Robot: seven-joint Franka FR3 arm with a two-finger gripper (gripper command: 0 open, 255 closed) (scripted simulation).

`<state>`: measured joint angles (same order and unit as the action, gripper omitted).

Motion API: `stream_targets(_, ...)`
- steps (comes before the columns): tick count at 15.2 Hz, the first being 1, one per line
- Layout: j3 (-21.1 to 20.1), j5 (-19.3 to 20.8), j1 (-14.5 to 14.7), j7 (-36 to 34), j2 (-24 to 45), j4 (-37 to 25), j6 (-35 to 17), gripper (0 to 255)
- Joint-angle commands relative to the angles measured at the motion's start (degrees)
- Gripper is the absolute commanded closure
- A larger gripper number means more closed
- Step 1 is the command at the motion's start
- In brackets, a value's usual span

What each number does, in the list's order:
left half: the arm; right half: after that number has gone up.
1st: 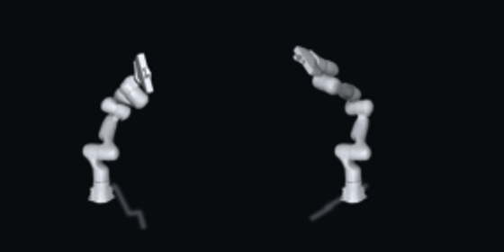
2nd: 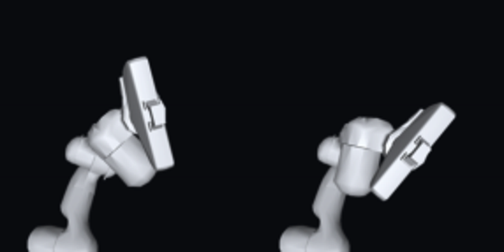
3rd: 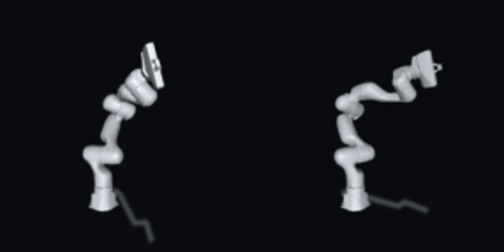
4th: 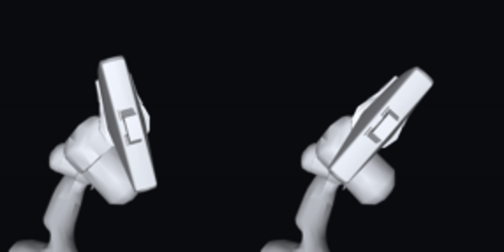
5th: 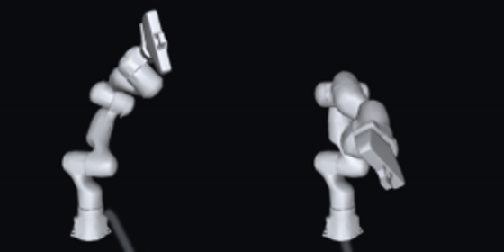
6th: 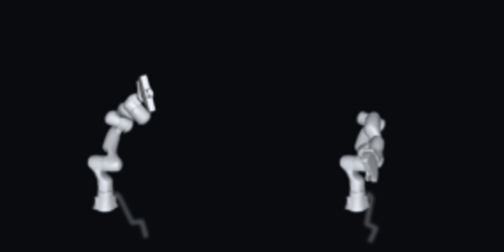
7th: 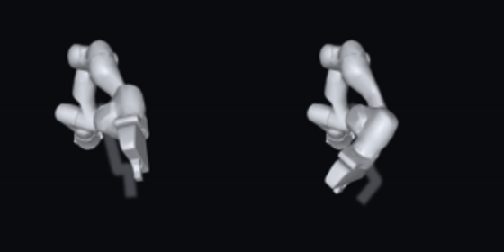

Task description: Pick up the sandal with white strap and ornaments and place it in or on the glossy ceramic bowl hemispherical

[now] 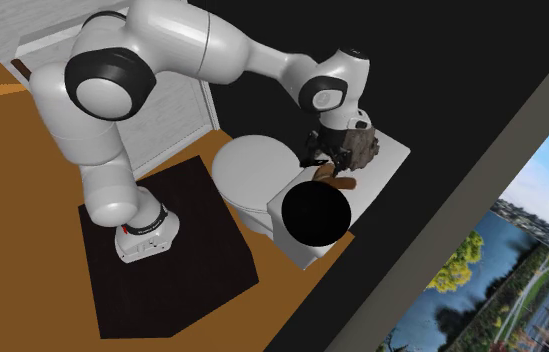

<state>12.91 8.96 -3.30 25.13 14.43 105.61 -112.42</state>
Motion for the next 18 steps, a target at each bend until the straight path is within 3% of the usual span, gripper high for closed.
stream_targets(1,0.07,0.03,-0.15,0.0,0.38,1.08,-1.46,0)
stream_targets(11,0.14,0.03,-0.26,0.0,0.7,1.89,-2.6,0)
stream_targets(12,0.15,0.0,-0.3,0.07,0.83,1.71,-2.57,255)
stream_targets(18,0.16,0.06,-0.27,0.05,0.58,1.78,-2.4,255)
